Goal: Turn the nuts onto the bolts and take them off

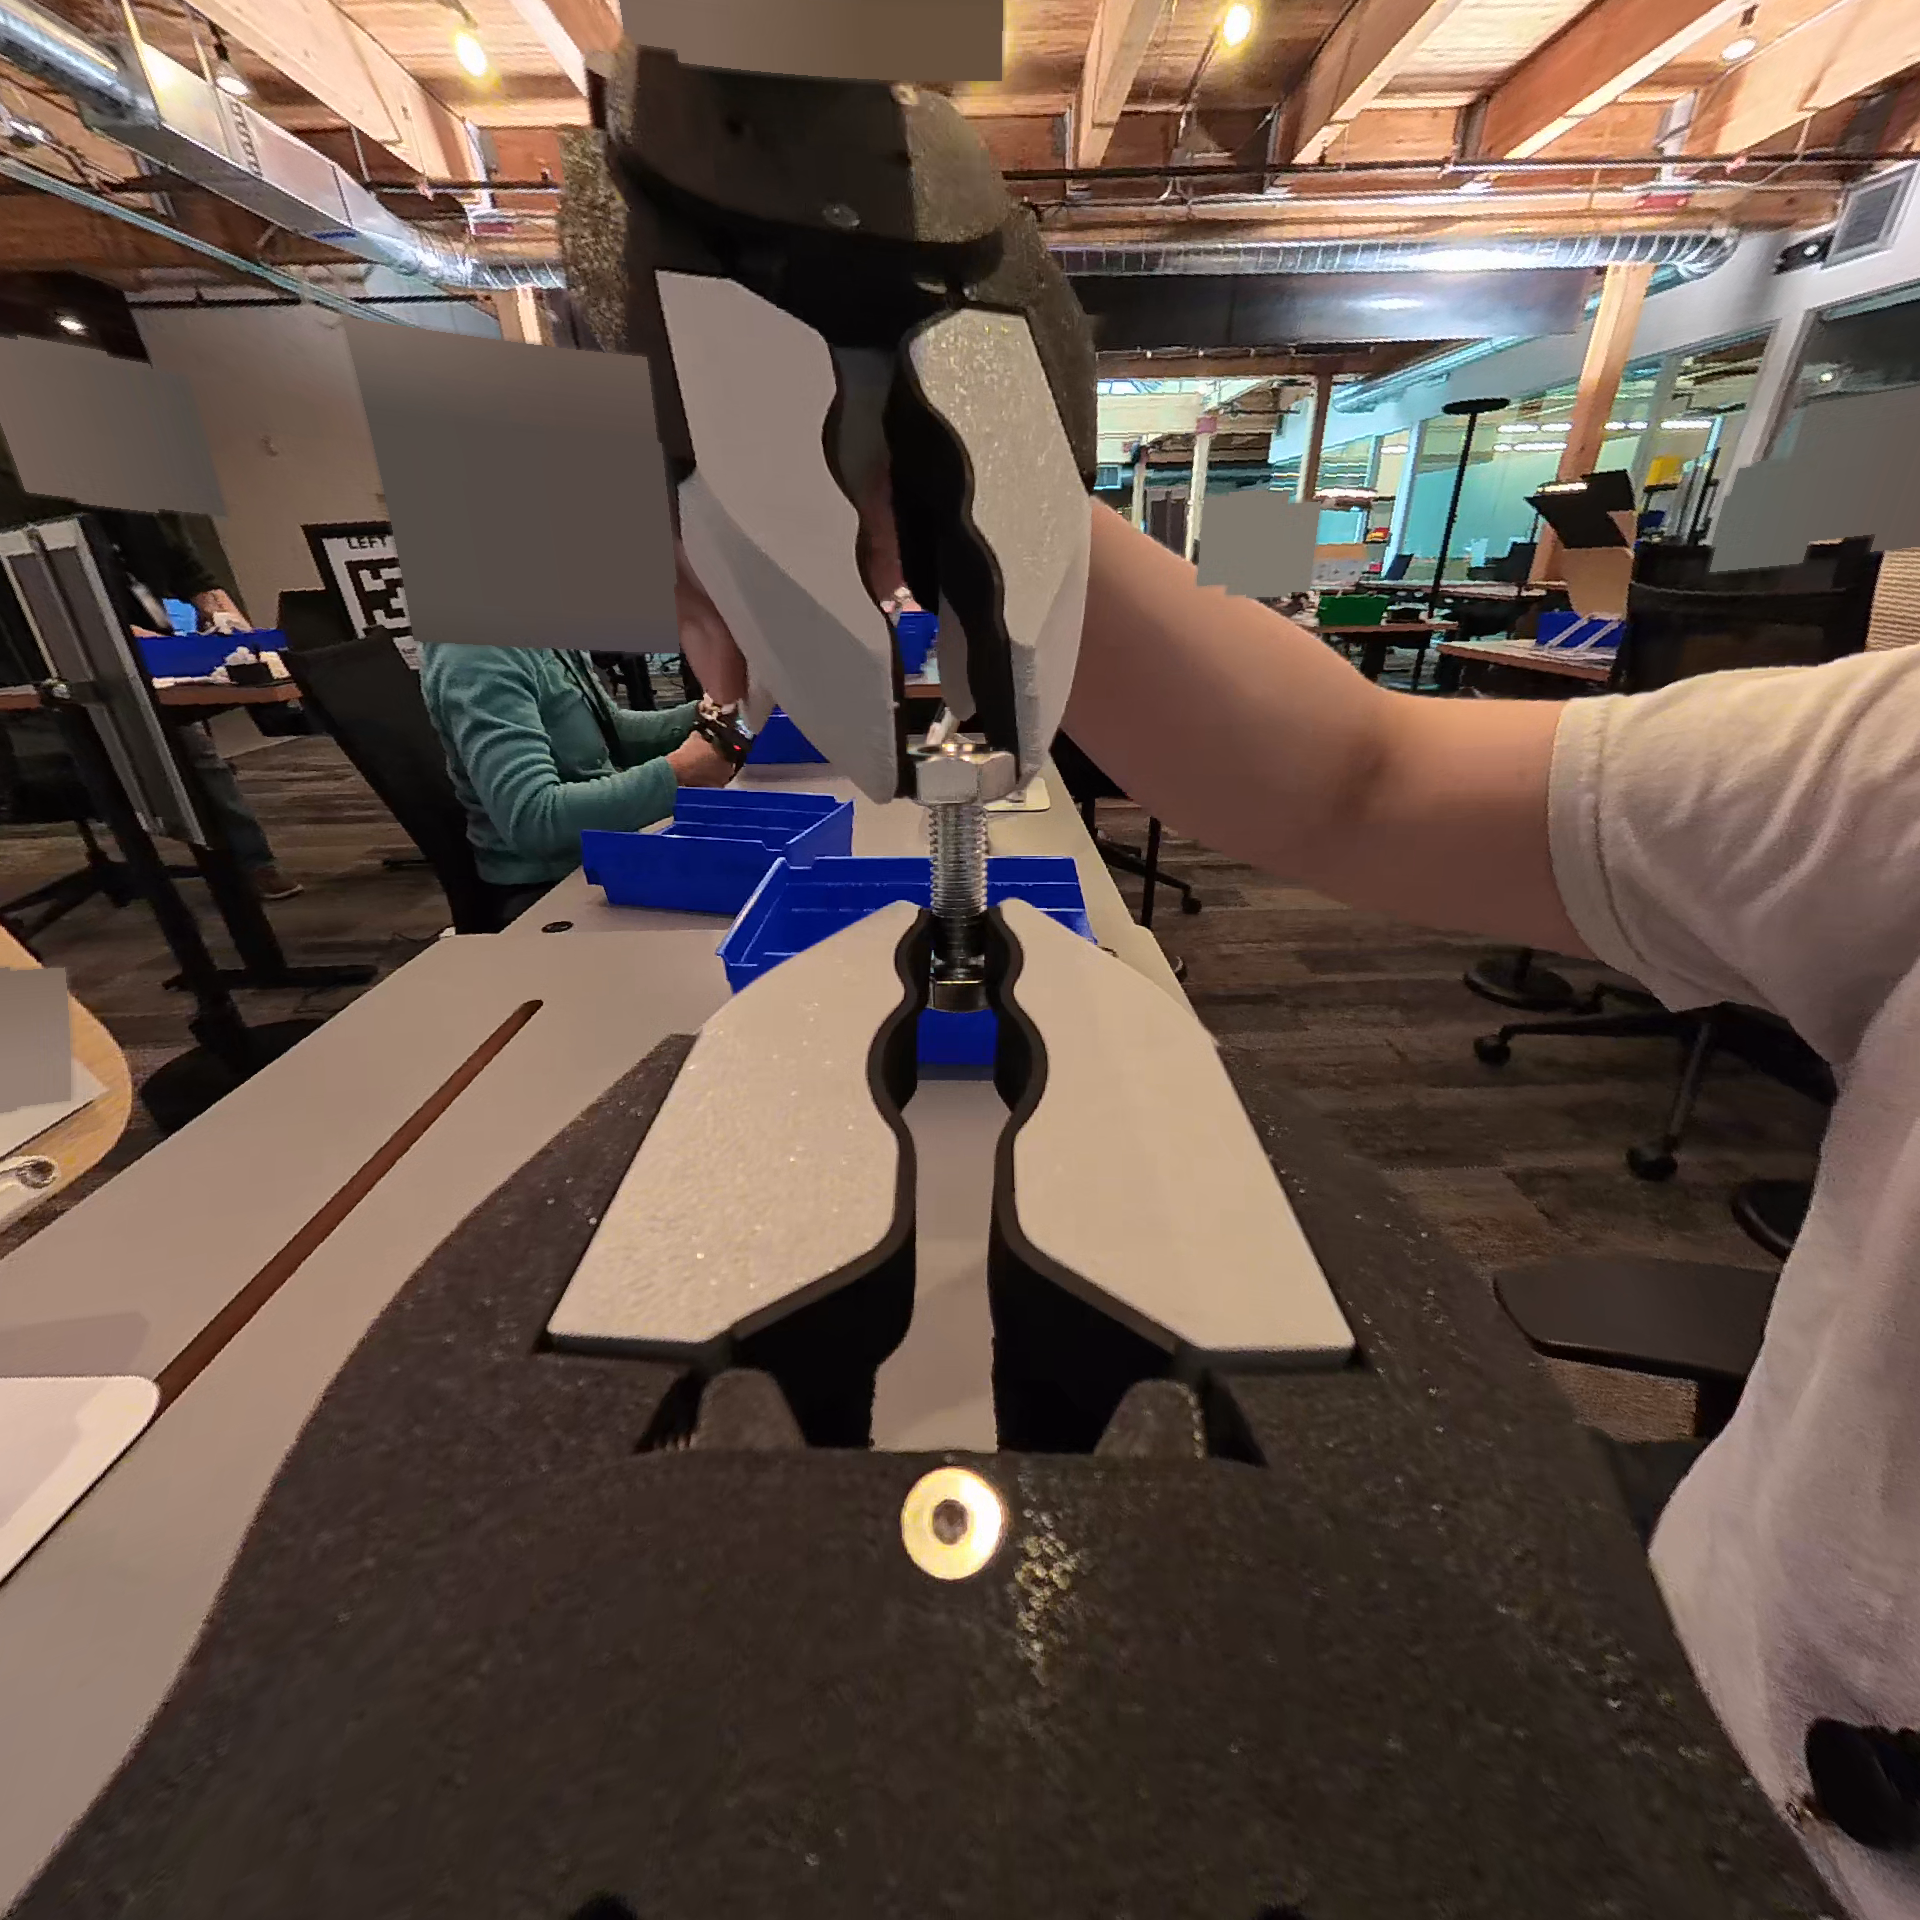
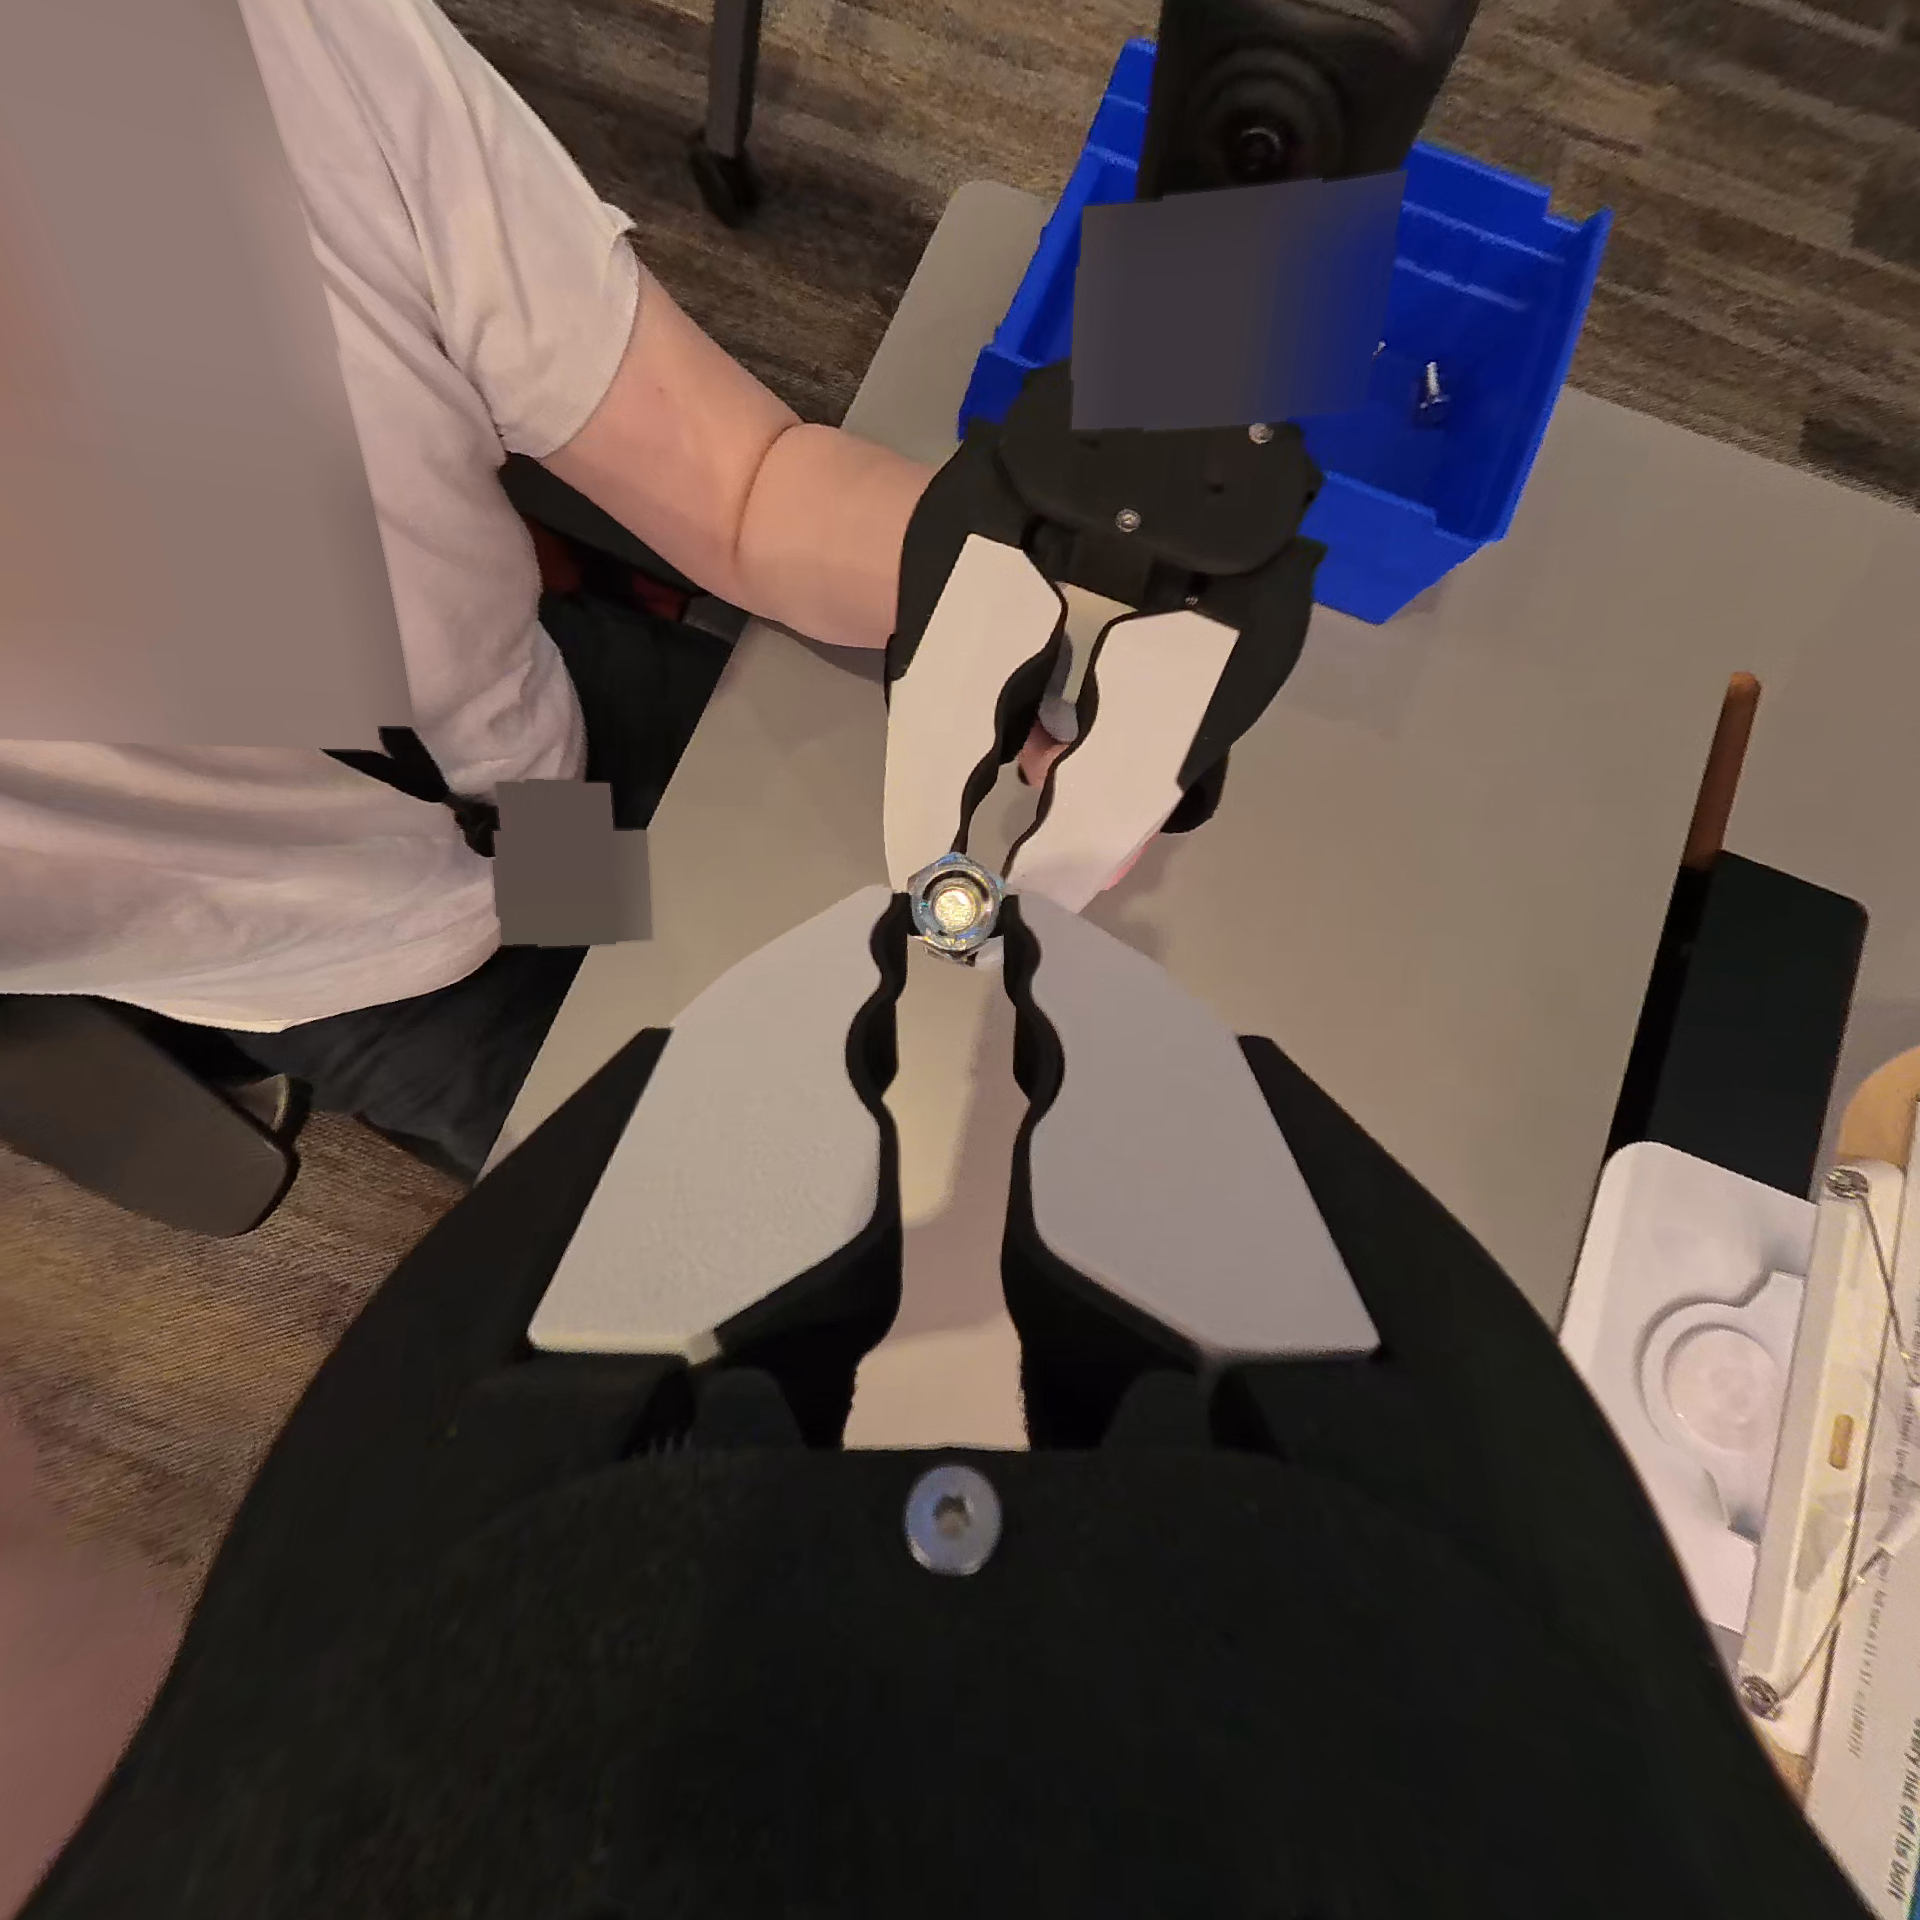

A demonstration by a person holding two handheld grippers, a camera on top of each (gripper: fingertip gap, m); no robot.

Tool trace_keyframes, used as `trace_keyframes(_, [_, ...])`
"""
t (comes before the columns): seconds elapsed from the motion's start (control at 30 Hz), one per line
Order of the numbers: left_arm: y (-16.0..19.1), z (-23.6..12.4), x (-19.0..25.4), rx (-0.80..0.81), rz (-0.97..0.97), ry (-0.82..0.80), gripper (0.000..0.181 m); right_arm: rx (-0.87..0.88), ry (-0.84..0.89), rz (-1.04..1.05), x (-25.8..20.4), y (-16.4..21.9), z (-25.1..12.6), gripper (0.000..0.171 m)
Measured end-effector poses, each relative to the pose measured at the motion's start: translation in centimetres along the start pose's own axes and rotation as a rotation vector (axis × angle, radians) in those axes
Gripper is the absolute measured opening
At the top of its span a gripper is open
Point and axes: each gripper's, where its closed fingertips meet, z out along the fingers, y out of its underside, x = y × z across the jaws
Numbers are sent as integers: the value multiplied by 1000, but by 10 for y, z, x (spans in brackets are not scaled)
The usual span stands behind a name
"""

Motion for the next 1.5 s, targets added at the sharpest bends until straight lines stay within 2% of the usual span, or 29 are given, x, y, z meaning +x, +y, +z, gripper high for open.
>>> trace_keyframes(0.27, [-5,-10,-19,22,-20,-111,9,50,169,111,22,-4,0,17])
trace_keyframes(0.57, [3,-11,-24,-46,2,-153,9,24,179,240,26,2,4,17])
trace_keyframes(0.7, [-1,-11,-21,-19,-27,-121,9,77,201,185,25,-3,3,17])
trace_keyframes(0.8, [-5,-13,-19,9,-53,-97,9,147,262,136,27,-8,-1,26])
trace_keyframes(0.93, [-5,-13,-18,8,-51,-94,9,285,315,114,27,-11,-5,29])
trace_keyframes(1.07, [-3,-11,-16,-1,-51,-87,9,407,292,104,21,-15,-2,28])
trace_keyframes(1.33, [-5,-8,-11,9,-52,-67,9,467,272,102,18,-13,2,17])
trace_keyframes(1.5, [-7,-7,-8,24,-47,-58,9,502,284,78,15,-14,0,17])
